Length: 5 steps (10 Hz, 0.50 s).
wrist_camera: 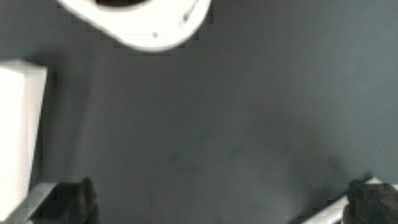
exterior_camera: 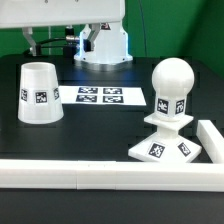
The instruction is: Assemble lamp
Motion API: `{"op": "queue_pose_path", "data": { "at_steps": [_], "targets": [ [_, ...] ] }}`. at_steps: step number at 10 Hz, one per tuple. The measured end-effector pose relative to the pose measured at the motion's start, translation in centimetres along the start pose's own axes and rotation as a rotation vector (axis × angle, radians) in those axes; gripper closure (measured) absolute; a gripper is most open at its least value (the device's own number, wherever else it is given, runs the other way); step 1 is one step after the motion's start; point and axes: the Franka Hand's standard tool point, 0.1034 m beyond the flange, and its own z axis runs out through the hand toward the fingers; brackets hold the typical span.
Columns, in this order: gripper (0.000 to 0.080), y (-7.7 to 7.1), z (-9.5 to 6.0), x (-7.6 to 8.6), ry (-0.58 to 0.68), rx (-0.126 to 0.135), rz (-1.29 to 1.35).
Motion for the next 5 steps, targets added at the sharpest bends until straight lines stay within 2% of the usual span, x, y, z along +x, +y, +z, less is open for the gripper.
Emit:
{"op": "queue_pose_path", "data": {
  "at_steps": [3,5],
  "targets": [
    [0.0101,-0.8,0.9,-3.6,-0.006,0.009,0.017],
    [0.0101,-0.8,2.4,-5.2,-0.002,0.003,0.026]
  ]
}}
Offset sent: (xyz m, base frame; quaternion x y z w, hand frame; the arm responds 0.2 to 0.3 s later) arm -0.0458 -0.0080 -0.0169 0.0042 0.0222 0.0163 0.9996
